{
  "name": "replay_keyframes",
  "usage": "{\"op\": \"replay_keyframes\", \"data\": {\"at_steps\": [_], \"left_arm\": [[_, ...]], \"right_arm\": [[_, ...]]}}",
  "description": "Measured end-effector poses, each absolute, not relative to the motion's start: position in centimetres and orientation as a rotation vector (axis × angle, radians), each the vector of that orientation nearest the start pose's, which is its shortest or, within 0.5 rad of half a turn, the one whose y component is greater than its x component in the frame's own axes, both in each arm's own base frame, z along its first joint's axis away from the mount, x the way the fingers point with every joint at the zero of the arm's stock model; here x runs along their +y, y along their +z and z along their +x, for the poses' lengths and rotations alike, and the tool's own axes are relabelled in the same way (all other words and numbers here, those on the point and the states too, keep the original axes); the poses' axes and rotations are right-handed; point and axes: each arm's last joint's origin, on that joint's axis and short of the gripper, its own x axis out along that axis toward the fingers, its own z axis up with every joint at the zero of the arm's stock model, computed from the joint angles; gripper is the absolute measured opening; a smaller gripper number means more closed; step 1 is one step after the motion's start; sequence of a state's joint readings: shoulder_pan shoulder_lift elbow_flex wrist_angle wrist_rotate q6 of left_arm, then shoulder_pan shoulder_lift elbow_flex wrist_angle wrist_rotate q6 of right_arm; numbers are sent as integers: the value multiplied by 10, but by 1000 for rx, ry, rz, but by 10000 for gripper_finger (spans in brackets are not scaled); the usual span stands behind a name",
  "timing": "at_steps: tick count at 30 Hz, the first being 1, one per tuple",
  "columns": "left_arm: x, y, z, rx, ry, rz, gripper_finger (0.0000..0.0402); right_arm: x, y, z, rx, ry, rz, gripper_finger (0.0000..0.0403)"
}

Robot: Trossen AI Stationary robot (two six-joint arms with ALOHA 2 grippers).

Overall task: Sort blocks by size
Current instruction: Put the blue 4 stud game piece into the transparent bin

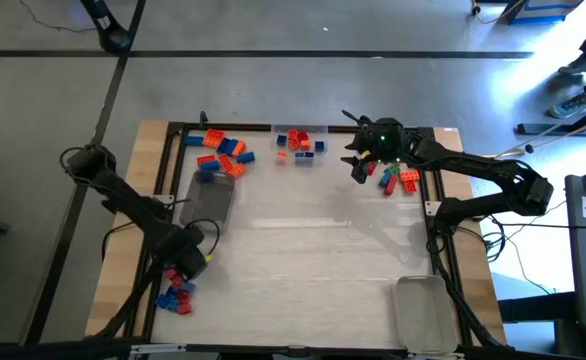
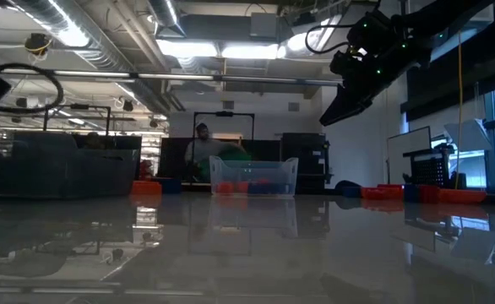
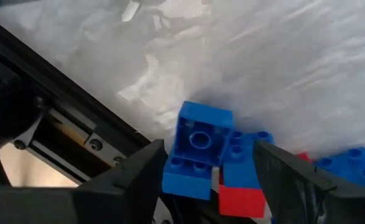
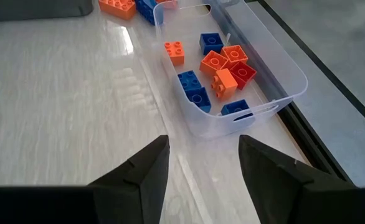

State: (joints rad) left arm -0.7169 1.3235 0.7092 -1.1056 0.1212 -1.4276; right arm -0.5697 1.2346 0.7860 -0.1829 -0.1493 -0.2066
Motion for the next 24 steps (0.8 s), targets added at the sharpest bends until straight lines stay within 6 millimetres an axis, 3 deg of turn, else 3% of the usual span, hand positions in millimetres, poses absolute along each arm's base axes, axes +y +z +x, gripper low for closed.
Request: {"op": "replay_keyframes", "data": {"at_steps": [17, 24], "left_arm": [[-109, 147, 125, 1710, 577, -530, 226], [-110, 147, 125, 1717, 544, -505, 168]], "right_arm": [[-135, 244, 219, 631, -342, 26, 193], [-135, 244, 219, 631, -342, 25, 193]]}}
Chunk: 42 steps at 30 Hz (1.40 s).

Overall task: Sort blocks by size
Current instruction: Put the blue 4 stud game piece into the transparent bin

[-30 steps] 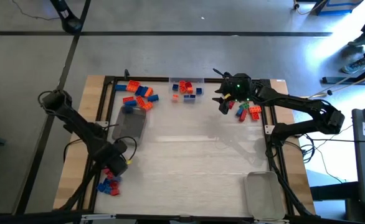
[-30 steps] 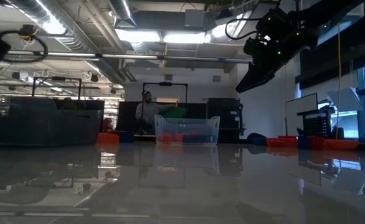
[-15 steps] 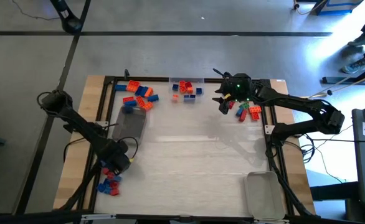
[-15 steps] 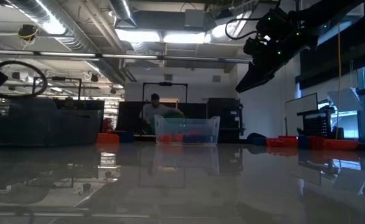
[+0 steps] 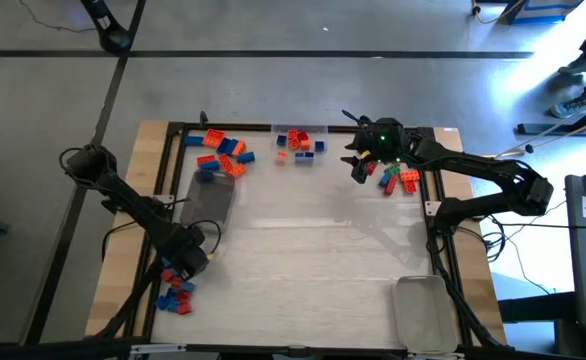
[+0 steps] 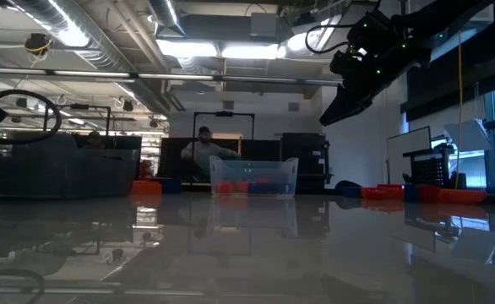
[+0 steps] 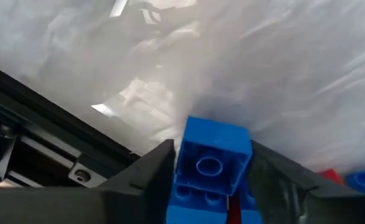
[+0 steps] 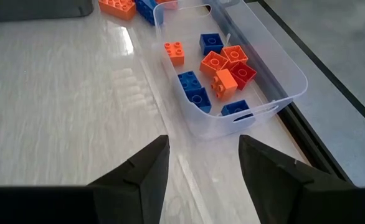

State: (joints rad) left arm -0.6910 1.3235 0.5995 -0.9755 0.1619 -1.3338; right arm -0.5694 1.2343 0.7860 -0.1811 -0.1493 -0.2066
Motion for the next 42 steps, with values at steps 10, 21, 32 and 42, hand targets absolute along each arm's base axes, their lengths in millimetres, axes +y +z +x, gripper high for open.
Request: {"op": "replay_keyframes", "data": {"at_steps": [10, 21, 32, 42], "left_arm": [[-116, 158, 133, 1682, 476, -497, 121], [-121, 194, 158, 1542, 408, -451, 128], [-109, 226, 187, 1394, 335, -375, 129], [-87, 254, 217, 1221, 248, -268, 129]], "right_arm": [[-135, 244, 219, 633, -342, 26, 193], [-135, 244, 219, 632, -342, 26, 193], [-135, 244, 219, 634, -342, 26, 193], [-135, 244, 219, 634, -342, 26, 193]]}}
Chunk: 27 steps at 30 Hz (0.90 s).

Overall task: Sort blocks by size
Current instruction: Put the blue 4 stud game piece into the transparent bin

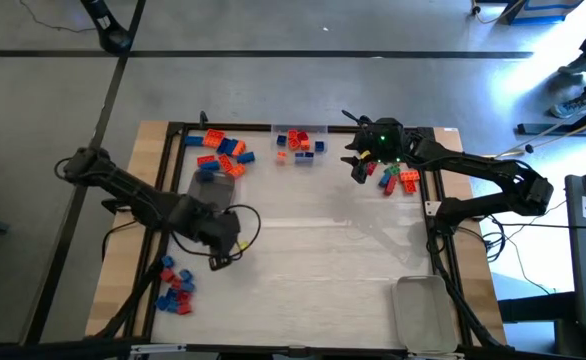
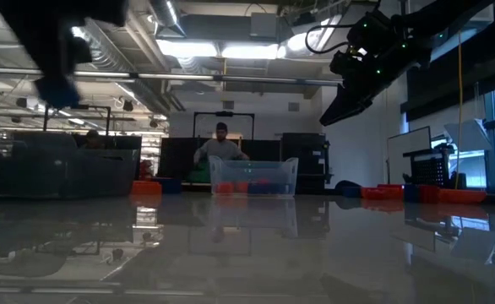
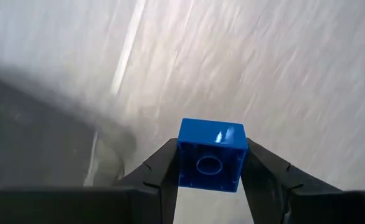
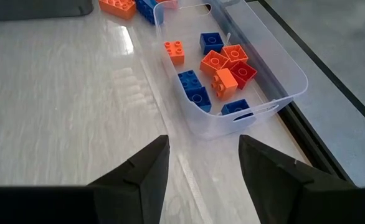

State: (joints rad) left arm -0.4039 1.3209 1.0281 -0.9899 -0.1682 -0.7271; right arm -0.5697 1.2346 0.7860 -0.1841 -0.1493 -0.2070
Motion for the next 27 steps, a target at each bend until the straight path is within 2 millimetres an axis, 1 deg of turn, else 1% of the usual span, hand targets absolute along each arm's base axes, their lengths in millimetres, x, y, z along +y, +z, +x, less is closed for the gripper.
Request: {"op": "replay_keyframes", "data": {"at_steps": [5, 14, 21, 27], "left_arm": [[-75, 259, 233, 1124, 185, -228, 129], [-45, 267, 255, 968, 155, -154, 129], [-15, 276, 271, 815, 181, -108, 129], [11, 282, 277, 731, 236, -88, 129]], "right_arm": [[-135, 244, 219, 634, -341, 26, 193], [-135, 244, 219, 634, -342, 26, 193], [-135, 244, 219, 634, -342, 26, 193], [-135, 244, 219, 634, -341, 26, 193]]}}
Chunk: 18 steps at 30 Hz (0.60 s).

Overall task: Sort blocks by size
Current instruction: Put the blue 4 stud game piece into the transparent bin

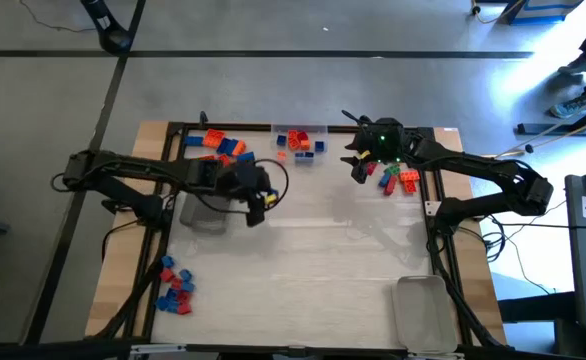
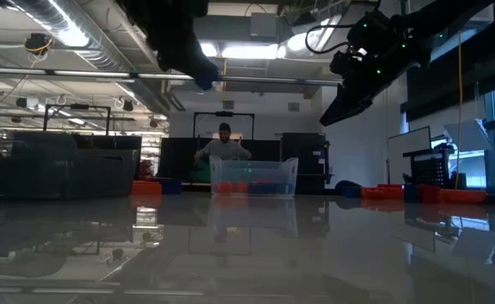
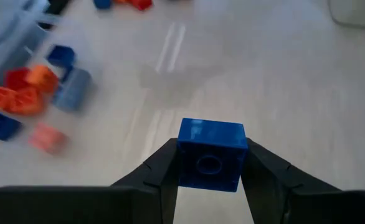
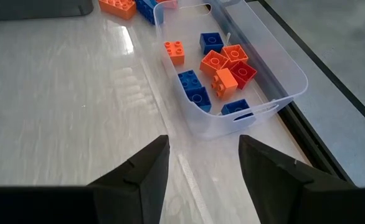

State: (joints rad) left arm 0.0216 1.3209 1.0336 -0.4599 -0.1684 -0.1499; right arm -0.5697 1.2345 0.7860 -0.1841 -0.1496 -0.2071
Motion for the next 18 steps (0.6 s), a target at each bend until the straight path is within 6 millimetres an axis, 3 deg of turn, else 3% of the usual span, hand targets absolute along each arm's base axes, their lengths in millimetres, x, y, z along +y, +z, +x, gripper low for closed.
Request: {"op": "replay_keyframes", "data": {"at_steps": [9, 18], "left_arm": [[43, 275, 298, 631, 315, -73, 129], [80, 255, 319, 581, 408, -82, 129]], "right_arm": [[-135, 244, 219, 633, -342, 25, 193], [-135, 244, 219, 631, -341, 20, 193]]}}
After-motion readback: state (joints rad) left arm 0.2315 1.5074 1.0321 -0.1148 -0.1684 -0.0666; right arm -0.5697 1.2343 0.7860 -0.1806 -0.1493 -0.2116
